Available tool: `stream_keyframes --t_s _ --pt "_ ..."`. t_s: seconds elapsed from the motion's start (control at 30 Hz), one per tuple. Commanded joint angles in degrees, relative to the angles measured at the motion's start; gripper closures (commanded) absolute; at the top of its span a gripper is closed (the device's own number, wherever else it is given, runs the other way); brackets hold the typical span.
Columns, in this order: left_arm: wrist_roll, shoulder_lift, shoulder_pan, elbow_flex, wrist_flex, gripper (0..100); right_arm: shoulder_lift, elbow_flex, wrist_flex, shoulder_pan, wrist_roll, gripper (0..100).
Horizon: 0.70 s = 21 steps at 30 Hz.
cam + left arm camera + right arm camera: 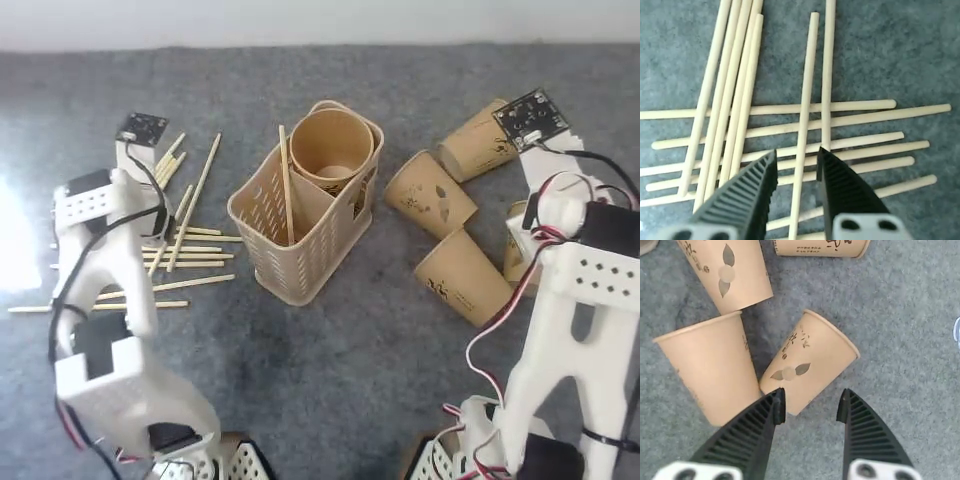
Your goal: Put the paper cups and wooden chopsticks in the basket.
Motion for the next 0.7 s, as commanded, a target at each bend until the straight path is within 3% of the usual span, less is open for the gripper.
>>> stream_keyframes --t_s 0.0,0.5,0.67 --pt "1.49 2.55 -0.35 -2.51 -2.64 88 0.04 1.05 -3.47 0.22 -0.26 82.2" --pt "1.58 8.09 -0.44 -2.59 -5.63 89 -0.22 1.76 -2.86 0.31 -0.26 82.2" --pt "-0.62 8.26 0.00 -2.59 -2.46 95 -0.22 1.67 -3.12 0.31 -0.26 82.2"
